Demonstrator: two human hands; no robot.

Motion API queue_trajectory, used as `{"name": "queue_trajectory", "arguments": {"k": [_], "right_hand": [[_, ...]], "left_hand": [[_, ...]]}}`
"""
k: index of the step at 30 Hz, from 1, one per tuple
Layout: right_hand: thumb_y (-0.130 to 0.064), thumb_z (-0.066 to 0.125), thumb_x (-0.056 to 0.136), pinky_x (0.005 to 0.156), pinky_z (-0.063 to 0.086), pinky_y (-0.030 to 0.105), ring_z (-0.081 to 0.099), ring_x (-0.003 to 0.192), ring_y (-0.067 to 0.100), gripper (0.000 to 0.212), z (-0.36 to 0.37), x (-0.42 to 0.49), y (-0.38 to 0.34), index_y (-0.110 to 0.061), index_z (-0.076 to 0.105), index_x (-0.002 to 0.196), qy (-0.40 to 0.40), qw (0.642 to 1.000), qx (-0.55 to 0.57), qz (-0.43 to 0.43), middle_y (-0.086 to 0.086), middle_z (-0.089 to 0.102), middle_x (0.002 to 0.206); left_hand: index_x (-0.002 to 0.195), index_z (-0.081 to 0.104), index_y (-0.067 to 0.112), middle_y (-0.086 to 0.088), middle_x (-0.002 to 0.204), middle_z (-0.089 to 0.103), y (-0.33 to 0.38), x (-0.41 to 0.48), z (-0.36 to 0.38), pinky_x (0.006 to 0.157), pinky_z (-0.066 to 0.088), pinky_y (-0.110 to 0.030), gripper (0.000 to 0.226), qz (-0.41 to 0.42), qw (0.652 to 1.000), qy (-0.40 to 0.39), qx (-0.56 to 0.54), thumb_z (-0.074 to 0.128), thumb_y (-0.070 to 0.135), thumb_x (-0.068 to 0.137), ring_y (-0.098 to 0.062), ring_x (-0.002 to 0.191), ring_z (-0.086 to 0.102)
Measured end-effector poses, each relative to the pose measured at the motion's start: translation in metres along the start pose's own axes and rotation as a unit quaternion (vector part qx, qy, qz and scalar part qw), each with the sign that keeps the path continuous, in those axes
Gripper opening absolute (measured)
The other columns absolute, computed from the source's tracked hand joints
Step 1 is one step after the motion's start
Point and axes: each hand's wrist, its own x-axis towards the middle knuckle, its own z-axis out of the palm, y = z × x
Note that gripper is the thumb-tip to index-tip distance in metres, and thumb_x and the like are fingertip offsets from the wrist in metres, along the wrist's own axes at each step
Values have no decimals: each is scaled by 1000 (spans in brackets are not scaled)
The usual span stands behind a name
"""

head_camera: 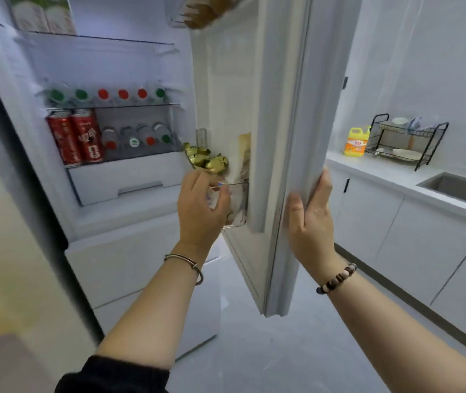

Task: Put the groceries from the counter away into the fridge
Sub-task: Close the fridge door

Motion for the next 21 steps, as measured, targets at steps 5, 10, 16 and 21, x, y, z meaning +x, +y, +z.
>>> {"name": "queue_trajectory", "arguments": {"k": [5,10,16,21], "right_hand": [[-38,32,93,82,49,44,56,106,29,56,33,-16,-24,-42,4,140,-85,994,31,-64,6,46,135],[-26,41,91,112,29,45,30,136,24,69,76,-23,-38,-14,6,148,-115,983,81,-119,11,25,149],[-22,46,85,117,8,23,14,140,27,74,124,-33,-60,-14,5,146,-121,977,75,-161,18,13,153],[-39,52,84,116,11,28,10,143,24,79,155,-30,-66,-19,10,148,-183,959,68,-206,9,8,156]], "left_hand": [[90,57,0,-15,106,58,-21,-1,-38,91,36,-8,20,-85,996,37,-13,48,18,89,-11,107,52],[120,52,17,0,130,50,-31,-8,-69,101,36,-15,28,-170,983,59,-31,48,14,92,2,120,45],[144,31,30,14,137,43,-36,-18,-110,97,35,-11,53,-324,942,57,-68,47,14,96,-3,129,40],[136,44,21,9,136,48,-39,-20,-145,98,39,-12,39,-296,952,76,-21,48,18,97,-2,124,46]]}}
